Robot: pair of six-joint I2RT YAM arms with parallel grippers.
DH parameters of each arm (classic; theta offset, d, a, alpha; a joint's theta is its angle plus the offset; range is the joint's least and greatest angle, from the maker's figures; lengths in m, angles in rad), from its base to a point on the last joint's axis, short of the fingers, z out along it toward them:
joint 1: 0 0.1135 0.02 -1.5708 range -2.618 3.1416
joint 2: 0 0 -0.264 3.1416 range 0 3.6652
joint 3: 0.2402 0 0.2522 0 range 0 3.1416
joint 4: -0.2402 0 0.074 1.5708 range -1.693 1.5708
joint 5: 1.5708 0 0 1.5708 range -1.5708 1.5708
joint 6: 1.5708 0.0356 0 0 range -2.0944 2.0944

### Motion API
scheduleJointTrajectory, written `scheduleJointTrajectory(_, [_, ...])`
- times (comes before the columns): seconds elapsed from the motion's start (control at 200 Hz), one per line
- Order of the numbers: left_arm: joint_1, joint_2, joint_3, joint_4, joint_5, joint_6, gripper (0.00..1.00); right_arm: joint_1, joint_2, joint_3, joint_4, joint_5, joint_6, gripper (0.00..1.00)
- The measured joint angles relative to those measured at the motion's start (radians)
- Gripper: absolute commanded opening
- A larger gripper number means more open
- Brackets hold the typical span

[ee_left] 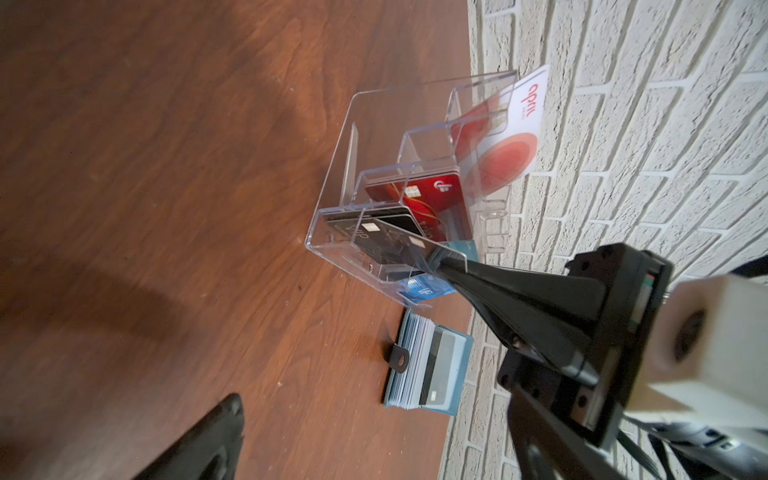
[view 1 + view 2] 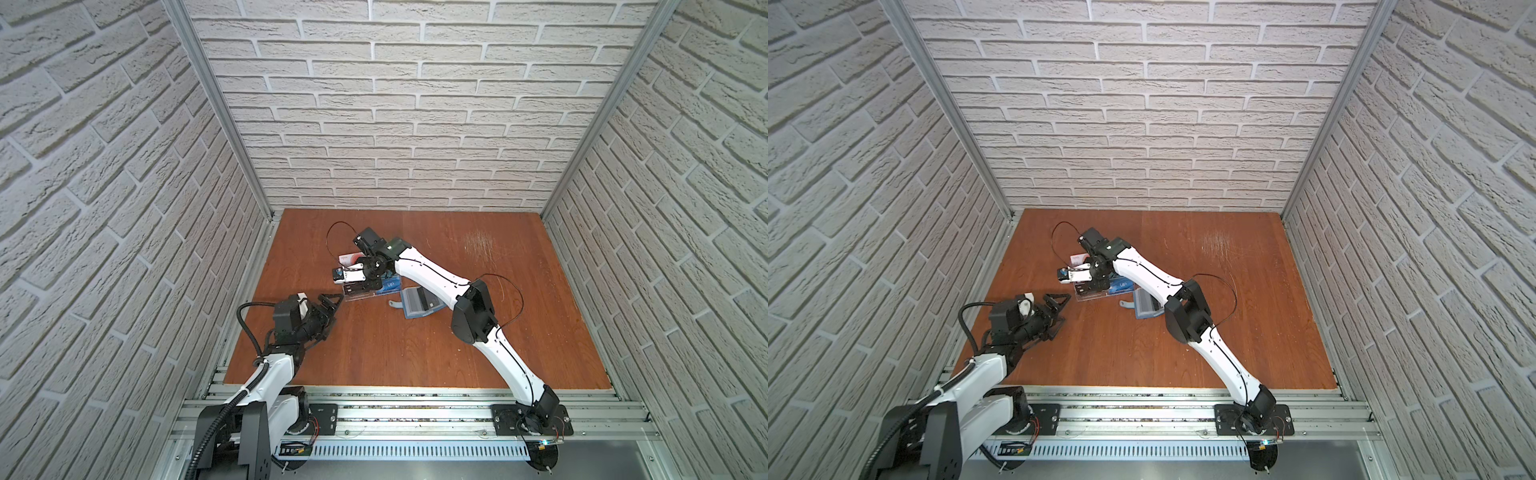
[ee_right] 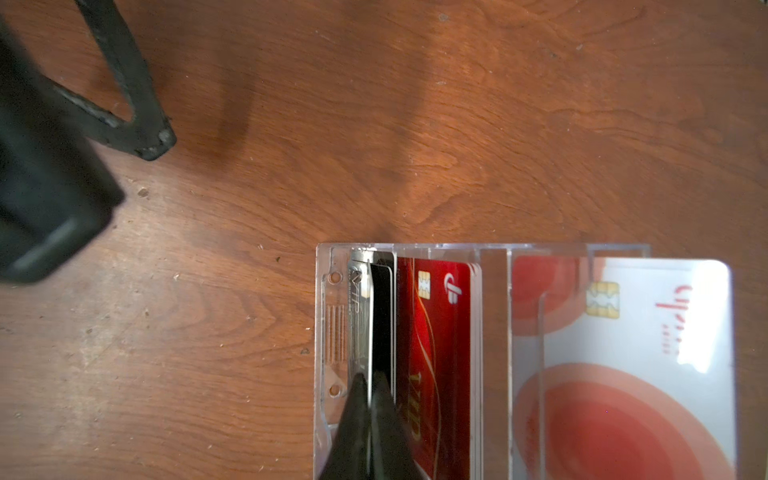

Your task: Take the credit cards out of the card holder

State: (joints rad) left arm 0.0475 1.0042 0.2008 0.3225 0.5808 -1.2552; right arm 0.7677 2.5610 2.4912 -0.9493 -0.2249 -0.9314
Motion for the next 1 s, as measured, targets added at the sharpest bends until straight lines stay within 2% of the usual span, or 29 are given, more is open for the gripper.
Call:
scheduleJointTrajectory(0.55, [0.006,0.016,0.0,0.016,0.004,0.005,0.98,0.0,0.016,-0.008,0.046,0.049,0.019,0.07])
scheduleJointTrajectory(0.66, [0.009,0.023,0.0,0.022,0.004,0.006,0.98,0.0,0.016,-0.009,0.052,0.051,0.025,0.15])
scheduleJointTrajectory(1.0, [0.01,0.049,-0.013,0.049,0.004,0.006,0.98,0.0,0.016,-0.034,0.075,0.06,0.034,0.19])
